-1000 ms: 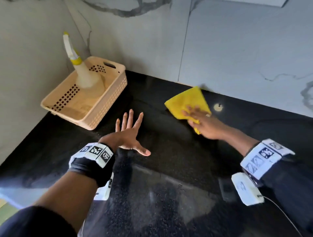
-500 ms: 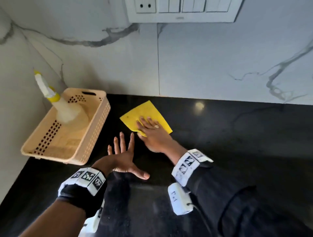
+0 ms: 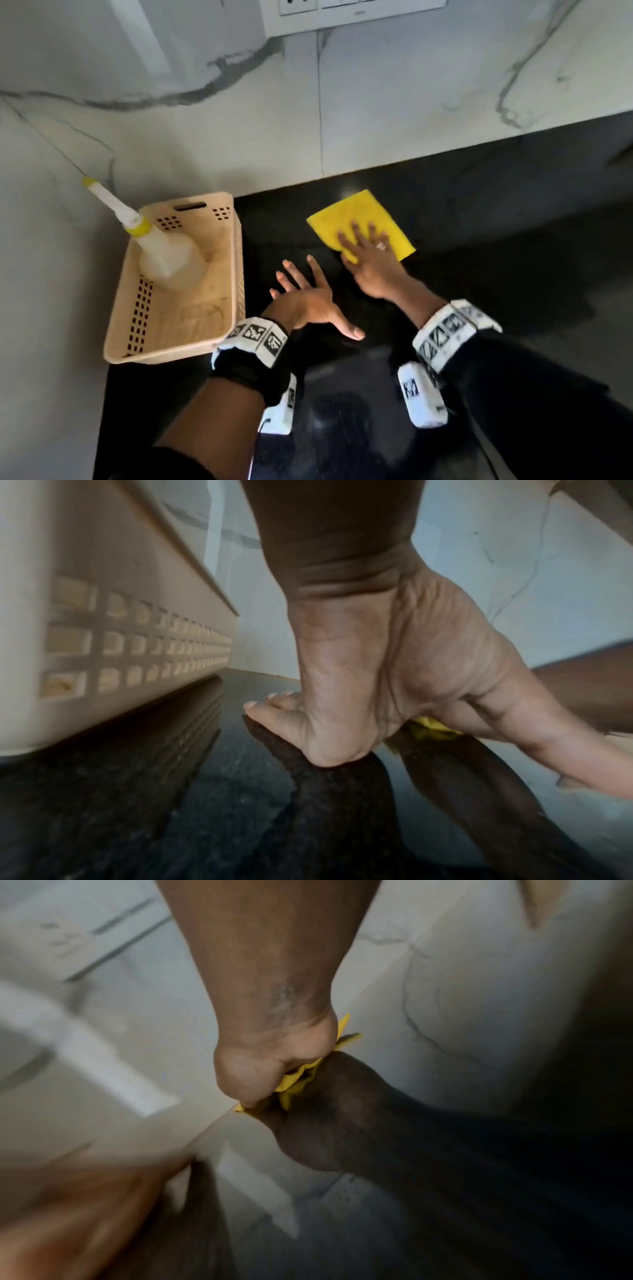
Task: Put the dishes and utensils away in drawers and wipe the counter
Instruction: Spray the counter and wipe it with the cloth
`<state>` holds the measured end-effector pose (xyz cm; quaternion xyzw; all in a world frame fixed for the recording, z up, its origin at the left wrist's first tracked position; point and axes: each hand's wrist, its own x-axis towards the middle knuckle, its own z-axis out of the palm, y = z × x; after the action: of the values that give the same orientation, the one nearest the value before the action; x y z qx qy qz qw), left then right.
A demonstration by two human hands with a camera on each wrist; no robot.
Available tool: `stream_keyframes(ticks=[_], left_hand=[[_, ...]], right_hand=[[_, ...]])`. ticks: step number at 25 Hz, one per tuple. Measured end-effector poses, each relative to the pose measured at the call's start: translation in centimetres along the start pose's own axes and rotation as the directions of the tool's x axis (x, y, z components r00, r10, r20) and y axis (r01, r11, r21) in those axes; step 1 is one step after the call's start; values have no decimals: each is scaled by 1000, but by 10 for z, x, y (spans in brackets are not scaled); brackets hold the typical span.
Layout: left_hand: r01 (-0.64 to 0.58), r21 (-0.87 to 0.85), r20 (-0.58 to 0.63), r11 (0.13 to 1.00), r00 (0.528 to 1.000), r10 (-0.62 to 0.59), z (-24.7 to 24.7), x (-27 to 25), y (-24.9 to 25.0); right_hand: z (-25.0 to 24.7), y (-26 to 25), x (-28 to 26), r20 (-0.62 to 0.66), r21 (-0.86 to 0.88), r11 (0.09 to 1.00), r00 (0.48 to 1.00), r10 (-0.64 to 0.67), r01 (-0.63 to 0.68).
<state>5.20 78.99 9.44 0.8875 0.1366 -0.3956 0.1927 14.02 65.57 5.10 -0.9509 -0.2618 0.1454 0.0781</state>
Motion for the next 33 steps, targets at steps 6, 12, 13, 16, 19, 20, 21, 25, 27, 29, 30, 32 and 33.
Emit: stream_keyframes(ticks=[6, 12, 13, 16, 19, 20, 21, 25, 27, 29, 30, 32, 33], left_hand=[[-135, -238, -277, 962, 959, 65, 15, -7, -14], [-332, -822, -409, 464, 909, -74, 2, -3, -27], [-342, -850, -423, 401, 896, -132, -4, -4, -26], [-380, -844, -475, 379, 857, -199, -16, -1, -17], [-398, -801, -535, 447, 812, -235, -15, 11, 0], [-408, -776, -562, 482, 794, -232, -17, 16, 6], [-396, -748, -568, 533, 797, -205, -20, 22, 14], [-67, -427, -427, 902, 894, -135, -43, 43, 58], [4, -305, -322, 952, 941, -107, -59, 50, 79], [23, -212, -257, 977, 963, -78, -69, 62, 93], [43, -181, -234, 983, 969, -85, -72, 69, 98], [83, -173, -189, 981, 975, -116, -73, 82, 103], [91, -187, -173, 978, 977, -124, -73, 86, 103]], right_hand=[[31, 15, -163, 5, 82, 994, 997, -76, 75], [54, -39, -190, 29, 100, 995, 999, -29, 26], [63, -62, -177, 13, 48, 982, 983, -181, 181], [50, -83, -138, 52, 7, 926, 924, -378, 379], [26, -48, -105, 44, 38, 967, 966, -253, 251], [19, -32, -97, 39, 53, 985, 985, -168, 166], [13, -12, -90, 33, 78, 995, 997, -72, 70], [-11, 77, -92, 20, 149, 947, 958, 285, -285], [-21, 114, -94, 21, 203, 885, 905, 424, -419], [-28, 138, -91, 29, 243, 824, 852, 522, -513], [-30, 145, -86, 33, 249, 799, 829, 558, -548], [-36, 155, -70, 28, 227, 778, 803, 595, -585], [-40, 159, -57, 37, 221, 777, 801, 597, -589]])
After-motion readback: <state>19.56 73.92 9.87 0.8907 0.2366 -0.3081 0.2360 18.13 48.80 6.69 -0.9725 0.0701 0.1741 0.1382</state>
